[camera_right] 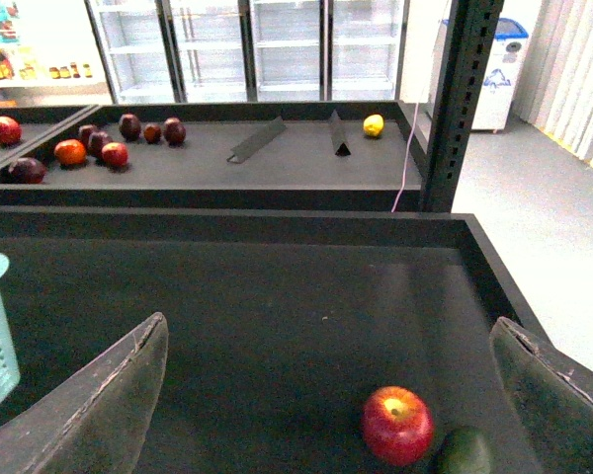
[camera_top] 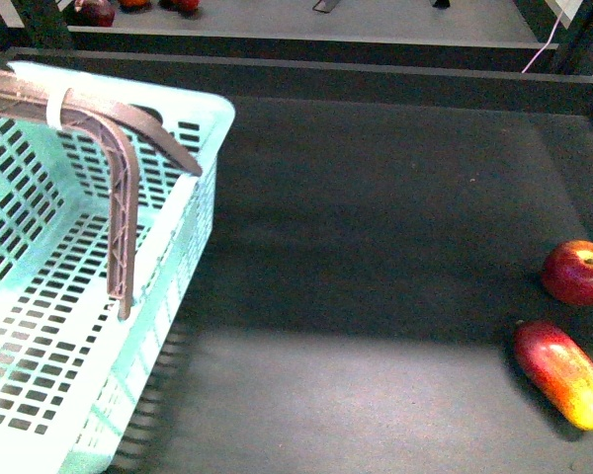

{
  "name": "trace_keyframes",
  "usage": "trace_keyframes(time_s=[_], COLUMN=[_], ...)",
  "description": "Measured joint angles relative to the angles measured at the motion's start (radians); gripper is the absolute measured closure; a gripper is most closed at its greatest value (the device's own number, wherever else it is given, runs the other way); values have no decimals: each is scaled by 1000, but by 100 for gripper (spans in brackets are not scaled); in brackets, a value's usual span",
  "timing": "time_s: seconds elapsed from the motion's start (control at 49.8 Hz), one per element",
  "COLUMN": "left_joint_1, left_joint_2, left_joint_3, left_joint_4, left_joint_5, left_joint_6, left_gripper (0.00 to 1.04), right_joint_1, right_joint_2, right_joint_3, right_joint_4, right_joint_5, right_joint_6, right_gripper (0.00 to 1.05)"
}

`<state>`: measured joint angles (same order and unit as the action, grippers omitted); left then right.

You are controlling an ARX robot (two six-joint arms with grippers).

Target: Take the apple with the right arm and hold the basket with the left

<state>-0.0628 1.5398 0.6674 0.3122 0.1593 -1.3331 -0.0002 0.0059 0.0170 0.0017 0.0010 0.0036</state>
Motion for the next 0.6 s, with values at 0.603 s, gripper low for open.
trace_keyframes(time_s=[0.603], left_joint_1=[-410], left_joint_2=[-122], left_joint_3=[237], left_joint_4=[-218], left_joint_5=[-46], left_joint_6=[111], left_gripper=[87], right_joint_1=[0], right_joint_2=[0], right_joint_3=[0], right_joint_4=[0], right_joint_5=[0], right_joint_6=[0], right_gripper=[9])
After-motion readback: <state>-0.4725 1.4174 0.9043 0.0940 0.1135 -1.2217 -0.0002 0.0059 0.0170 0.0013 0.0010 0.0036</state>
